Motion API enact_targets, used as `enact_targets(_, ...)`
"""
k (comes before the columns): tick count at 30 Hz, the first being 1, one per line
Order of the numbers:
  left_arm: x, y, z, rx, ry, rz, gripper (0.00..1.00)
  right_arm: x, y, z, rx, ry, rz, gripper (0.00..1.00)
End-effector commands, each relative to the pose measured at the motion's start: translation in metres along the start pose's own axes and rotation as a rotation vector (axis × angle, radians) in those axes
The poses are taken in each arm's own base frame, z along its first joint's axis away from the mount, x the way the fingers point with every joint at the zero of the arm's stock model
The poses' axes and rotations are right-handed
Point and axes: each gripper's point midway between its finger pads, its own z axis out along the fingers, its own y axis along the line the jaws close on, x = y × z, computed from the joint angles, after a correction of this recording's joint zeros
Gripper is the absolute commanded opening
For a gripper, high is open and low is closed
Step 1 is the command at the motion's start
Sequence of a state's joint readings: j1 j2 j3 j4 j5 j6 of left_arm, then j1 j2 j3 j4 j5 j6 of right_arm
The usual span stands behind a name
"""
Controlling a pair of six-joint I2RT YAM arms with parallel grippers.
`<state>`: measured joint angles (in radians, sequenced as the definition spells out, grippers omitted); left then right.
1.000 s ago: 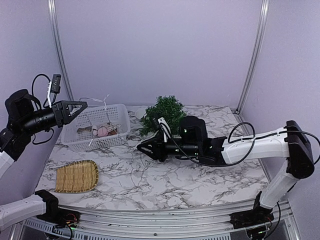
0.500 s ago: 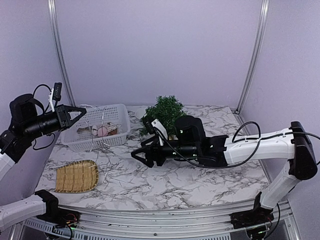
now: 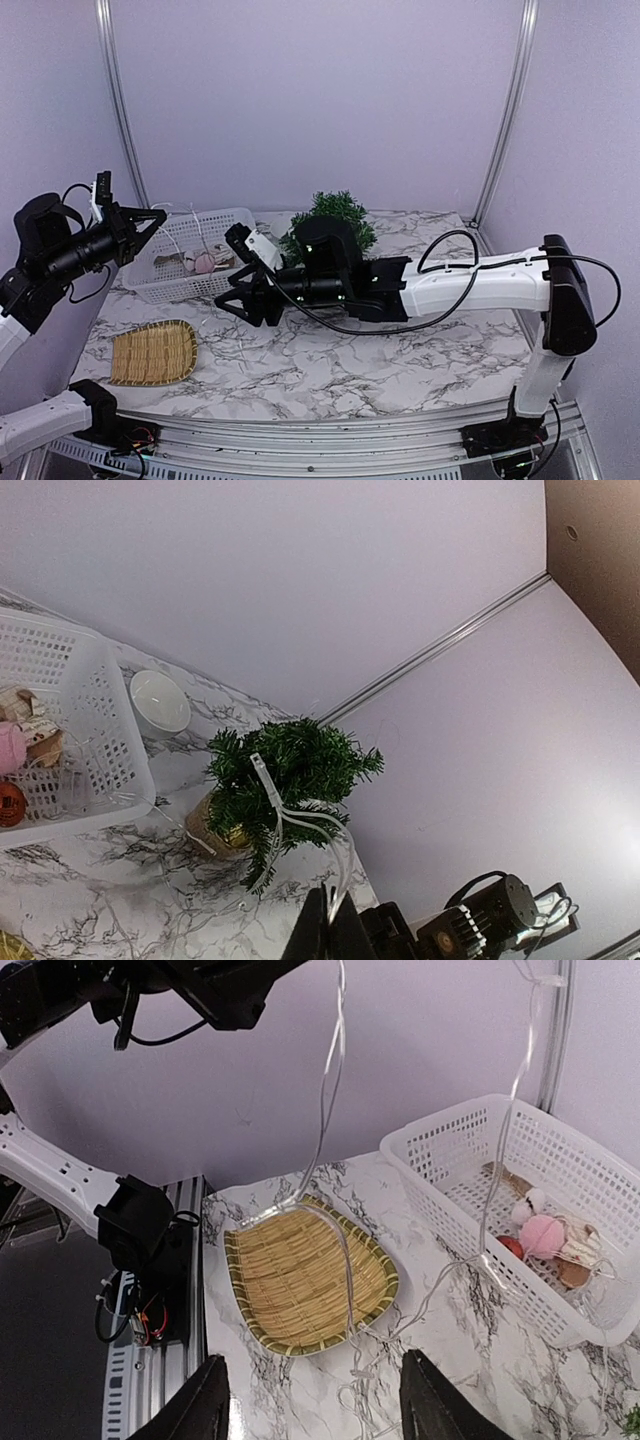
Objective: Decorate the small christmas tree
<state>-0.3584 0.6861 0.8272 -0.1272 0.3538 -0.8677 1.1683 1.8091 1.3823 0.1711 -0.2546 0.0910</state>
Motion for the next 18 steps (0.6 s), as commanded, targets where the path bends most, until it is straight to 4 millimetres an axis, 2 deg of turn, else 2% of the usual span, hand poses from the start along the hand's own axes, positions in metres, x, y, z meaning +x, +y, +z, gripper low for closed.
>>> enact_targets(1, -0.004, -0.008, 0.002, 0.044, -0.027, -0.029, 0.0, -0.021, 0.009, 0.012, -0.035, -0.028, -0.072, 0.56)
enact_targets(5, -0.001, -0.011, 0.005, 0.07, -0.018, -0.045, 0.0, -0.023, 0.007, 0.026, -0.034, -0.025, -0.099, 0.55)
enact_targets(10, 0.0, -0.018, 0.006, 0.111, -0.017, -0.047, 0.0, -0.018, 0.002, 0.038, -0.023, -0.011, -0.13, 0.48)
enact_targets(18, 0.004, -0.025, 0.011, 0.152, 0.006, -0.054, 0.0, -0.018, 0.0, 0.045, -0.012, 0.014, -0.197, 0.4)
